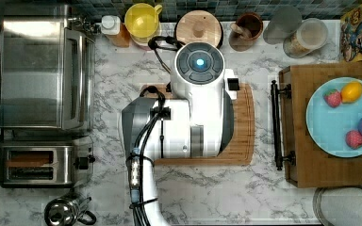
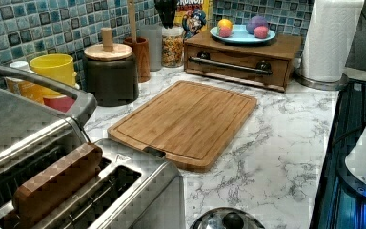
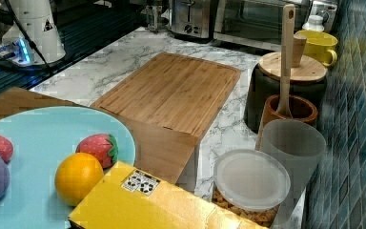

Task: Turn on the toaster.

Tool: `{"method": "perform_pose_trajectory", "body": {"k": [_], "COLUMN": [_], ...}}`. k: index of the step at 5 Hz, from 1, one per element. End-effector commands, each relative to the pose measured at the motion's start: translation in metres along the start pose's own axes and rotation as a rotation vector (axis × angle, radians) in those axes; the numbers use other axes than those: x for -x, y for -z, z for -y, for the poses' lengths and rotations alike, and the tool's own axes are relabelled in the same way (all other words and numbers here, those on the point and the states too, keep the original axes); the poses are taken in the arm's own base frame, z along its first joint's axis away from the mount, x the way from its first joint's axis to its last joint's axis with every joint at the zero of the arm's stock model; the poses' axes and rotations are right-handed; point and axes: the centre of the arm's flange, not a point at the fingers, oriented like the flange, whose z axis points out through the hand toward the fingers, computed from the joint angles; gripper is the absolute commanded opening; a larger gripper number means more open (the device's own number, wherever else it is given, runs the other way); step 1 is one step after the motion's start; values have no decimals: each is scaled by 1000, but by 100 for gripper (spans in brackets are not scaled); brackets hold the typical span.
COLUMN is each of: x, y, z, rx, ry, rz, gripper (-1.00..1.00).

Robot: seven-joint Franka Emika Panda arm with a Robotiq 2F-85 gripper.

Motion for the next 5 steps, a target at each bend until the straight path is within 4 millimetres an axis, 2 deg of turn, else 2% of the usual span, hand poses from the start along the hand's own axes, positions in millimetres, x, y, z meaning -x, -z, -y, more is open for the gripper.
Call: {"method": "perform_pose_trajectory", "body": {"k": [1,3,5], "x": [0,65,123], "y": [0,2,-12], "z": [1,34,64], "rx": [-3,-94,-115], "ry": [1,231,398], "rz": [-3,-41,-71], "gripper": [-100,-100,-100]}}
